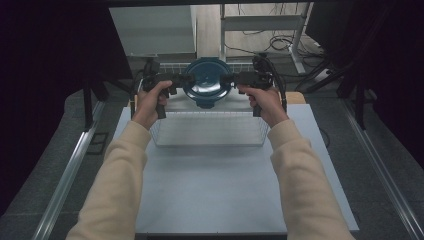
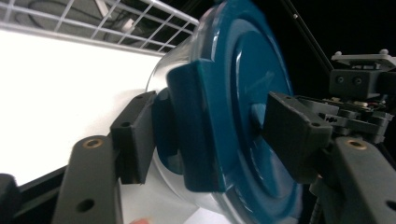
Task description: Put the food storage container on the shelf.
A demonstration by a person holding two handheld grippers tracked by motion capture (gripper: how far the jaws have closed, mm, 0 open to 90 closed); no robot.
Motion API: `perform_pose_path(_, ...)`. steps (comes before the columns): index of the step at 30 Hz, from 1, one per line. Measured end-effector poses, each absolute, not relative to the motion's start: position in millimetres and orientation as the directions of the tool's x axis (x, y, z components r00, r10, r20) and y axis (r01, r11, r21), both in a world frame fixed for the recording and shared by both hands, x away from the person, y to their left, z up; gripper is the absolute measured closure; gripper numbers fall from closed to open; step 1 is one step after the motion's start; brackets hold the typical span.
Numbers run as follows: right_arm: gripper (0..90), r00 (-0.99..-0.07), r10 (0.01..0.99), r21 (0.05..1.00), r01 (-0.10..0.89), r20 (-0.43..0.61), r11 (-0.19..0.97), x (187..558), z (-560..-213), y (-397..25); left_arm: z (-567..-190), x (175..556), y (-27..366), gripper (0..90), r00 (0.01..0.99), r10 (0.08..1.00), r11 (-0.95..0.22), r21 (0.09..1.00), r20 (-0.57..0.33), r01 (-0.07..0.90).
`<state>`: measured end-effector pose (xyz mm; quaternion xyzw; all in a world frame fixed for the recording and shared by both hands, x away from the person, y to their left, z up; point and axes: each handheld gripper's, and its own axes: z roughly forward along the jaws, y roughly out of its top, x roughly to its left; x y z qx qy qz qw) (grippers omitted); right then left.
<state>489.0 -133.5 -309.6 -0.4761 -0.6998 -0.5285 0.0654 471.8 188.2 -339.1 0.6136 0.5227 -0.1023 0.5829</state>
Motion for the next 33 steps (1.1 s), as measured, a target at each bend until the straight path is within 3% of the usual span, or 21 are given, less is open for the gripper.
perform_pose_path(8, 34.3, -0.447, 0.558, 0.59, 0.801, 0.699, -0.098, 507, -325, -139, -348, 480, 188, 32.9, 0.403, 0.502, 0.237, 0.569, -0.766, 0.787)
perform_pose_path(14, 31.2, -0.446, 0.561, 0.592, 0.8, 0.697, -0.099, 509, -327, -137, -348, 479, 186, 31.1, 0.414, 0.509, 0.228, 0.582, -0.755, 0.78)
perform_pose_path(17, 22.0, -0.464, 0.615, 0.629, 0.774, 0.638, -0.069, 504, -323, -133, -345, 477, 183, 26.4, 0.42, 0.553, 0.216, 0.611, -0.72, 0.762)
perform_pose_path(20, 14.5, -0.5, 0.7, 0.693, 0.721, 0.51, 0.01, 492, -312, -126, -341, 472, 182, 21.2, 0.422, 0.589, 0.219, 0.639, -0.689, 0.738)
perform_pose_path(28, 15.0, -0.566, 0.763, 0.795, 0.595, 0.311, 0.117, 460, -294, -134, -322, 440, 188, 19.9, 0.473, 0.663, 0.174, 0.734, -0.581, 0.657)
perform_pose_path(33, 15.4, -0.63, 0.724, 0.827, 0.541, 0.281, 0.149, 432, -288, -145, -321, 403, 194, 21.2, 0.532, 0.698, 0.091, 0.797, -0.479, 0.598)
